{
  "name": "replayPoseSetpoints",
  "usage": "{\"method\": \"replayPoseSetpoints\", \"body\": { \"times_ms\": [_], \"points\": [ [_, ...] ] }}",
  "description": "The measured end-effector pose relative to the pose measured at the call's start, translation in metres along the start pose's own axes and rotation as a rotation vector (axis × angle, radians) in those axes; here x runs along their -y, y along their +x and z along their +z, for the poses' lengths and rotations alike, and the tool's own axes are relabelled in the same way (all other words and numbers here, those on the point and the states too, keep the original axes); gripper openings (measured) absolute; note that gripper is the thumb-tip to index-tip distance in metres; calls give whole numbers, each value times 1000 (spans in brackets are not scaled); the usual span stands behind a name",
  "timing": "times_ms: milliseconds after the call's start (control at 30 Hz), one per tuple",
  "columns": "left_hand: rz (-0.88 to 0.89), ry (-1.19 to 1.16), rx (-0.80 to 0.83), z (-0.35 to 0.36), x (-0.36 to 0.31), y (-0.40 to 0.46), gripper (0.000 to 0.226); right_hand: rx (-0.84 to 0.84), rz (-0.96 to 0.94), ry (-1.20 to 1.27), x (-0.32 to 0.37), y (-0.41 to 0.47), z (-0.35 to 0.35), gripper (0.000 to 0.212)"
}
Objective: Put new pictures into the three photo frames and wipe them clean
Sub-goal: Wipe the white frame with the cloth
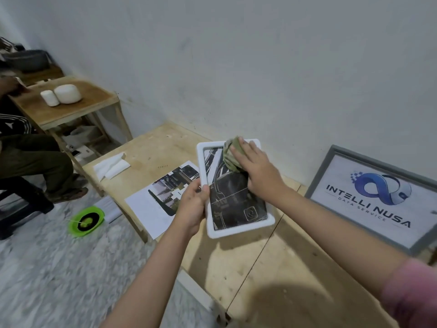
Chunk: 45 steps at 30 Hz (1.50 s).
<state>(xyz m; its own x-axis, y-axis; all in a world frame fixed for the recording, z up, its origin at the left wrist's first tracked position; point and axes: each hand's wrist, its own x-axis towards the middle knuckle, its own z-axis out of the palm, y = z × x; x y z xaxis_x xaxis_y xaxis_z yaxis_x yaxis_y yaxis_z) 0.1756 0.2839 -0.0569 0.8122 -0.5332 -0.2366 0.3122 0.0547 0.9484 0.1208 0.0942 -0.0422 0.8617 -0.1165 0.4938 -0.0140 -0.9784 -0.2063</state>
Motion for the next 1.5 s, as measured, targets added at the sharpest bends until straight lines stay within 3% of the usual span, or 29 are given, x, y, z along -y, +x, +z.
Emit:
{"method": "replayPoseSetpoints", "body": {
  "times_ms": [133,367,500,600,633,700,800,933,1000,1100,1200,1333,1500],
  "points": [
    [18,-85,-80,-2,-1,3,20,12,-65,-59,-10,-24,20,89],
    [35,-200,-239,-2,-5,19,21,38,54,7,-5,-81,45,70],
    [63,-60,-250,-2,3,22,19,164,279,378,11,-87,32,62],
    [32,-105,-290,5,12,21,18,311,353,729,39,-81,18,56],
    [20,-146,-291,8,14,20,19,318,351,789,43,-78,18,55],
    [6,-192,-282,10,17,20,20,165,429,854,41,-67,14,56],
    [6,-174,-284,8,16,18,19,-154,411,566,10,-49,9,64],
    [16,-251,-290,12,9,14,16,-2,262,-69,-23,-54,24,76],
    [28,-268,-320,15,6,15,14,29,194,-238,-23,-71,39,73],
    [37,-266,-354,15,8,17,14,46,197,-300,-12,-91,53,78],
    [27,-241,-382,16,14,17,15,89,332,-248,6,-102,60,85],
    [4,-209,-413,21,21,17,16,171,370,-121,32,-102,60,76],
    [17,-52,-409,15,25,17,19,421,438,531,48,-91,42,55]
  ]
}}
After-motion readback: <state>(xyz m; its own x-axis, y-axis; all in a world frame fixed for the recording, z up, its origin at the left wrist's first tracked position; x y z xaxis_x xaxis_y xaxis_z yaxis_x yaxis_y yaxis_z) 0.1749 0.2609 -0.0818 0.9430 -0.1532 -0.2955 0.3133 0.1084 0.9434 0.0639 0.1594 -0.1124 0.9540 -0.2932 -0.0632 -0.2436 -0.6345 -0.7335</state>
